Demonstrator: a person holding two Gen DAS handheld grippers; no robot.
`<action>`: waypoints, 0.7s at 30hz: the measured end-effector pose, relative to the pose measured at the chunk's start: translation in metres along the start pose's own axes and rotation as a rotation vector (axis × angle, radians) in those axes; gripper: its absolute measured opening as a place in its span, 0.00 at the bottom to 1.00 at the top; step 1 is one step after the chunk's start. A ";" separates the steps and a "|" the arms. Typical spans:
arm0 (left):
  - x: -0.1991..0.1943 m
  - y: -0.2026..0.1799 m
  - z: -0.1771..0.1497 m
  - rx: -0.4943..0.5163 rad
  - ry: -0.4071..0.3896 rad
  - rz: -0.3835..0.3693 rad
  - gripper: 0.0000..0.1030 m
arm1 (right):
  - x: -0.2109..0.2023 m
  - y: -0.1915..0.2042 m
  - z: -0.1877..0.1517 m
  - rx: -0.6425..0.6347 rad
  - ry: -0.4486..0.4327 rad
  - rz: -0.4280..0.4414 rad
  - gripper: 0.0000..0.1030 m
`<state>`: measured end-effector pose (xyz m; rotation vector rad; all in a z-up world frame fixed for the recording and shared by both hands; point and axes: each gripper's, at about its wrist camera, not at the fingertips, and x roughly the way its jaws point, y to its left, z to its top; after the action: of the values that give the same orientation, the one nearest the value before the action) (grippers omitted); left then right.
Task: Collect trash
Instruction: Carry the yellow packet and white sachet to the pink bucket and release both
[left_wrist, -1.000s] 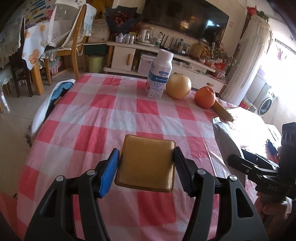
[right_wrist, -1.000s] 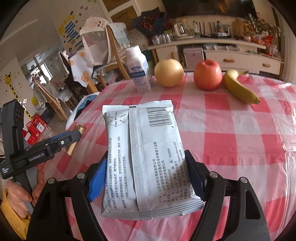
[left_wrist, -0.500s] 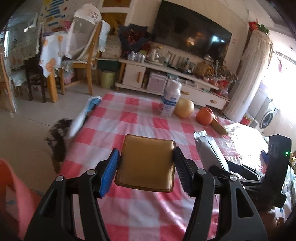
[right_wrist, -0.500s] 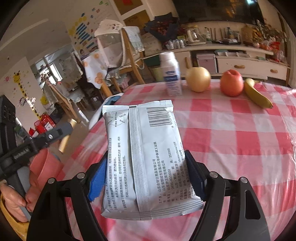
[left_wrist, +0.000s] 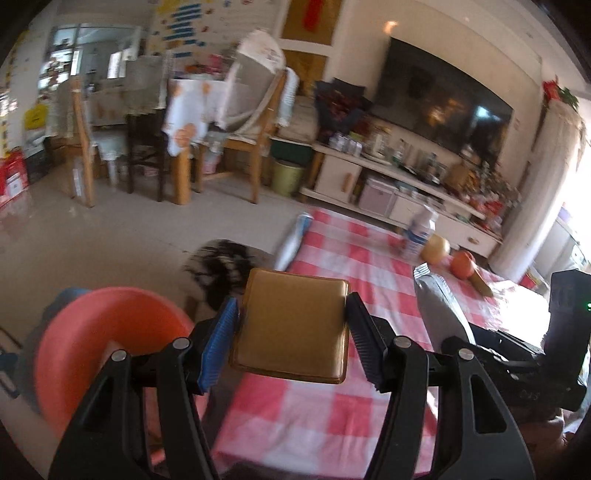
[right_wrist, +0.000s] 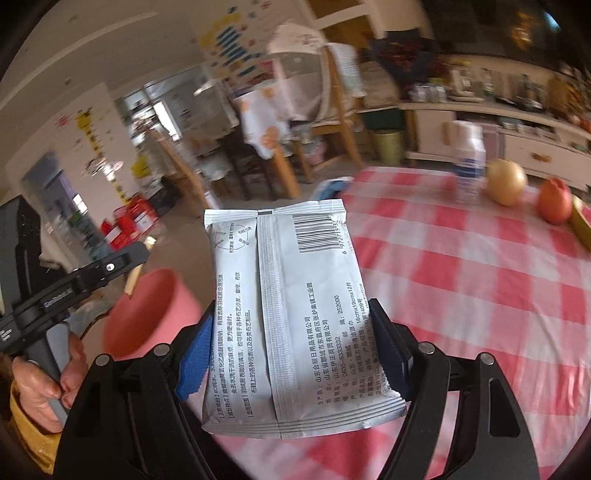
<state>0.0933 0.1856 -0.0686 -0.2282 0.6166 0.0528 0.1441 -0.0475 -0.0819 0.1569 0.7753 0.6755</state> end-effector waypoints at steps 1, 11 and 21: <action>-0.006 0.012 0.000 -0.011 -0.008 0.019 0.59 | 0.007 0.017 0.003 -0.022 0.010 0.029 0.74; -0.027 0.107 -0.020 -0.125 0.001 0.169 0.59 | 0.067 0.138 0.023 -0.150 0.098 0.227 0.74; -0.014 0.160 -0.044 -0.186 0.062 0.215 0.59 | 0.141 0.205 0.021 -0.187 0.209 0.295 0.74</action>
<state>0.0385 0.3316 -0.1263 -0.3436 0.6966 0.3121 0.1279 0.2016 -0.0753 0.0298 0.8931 1.0525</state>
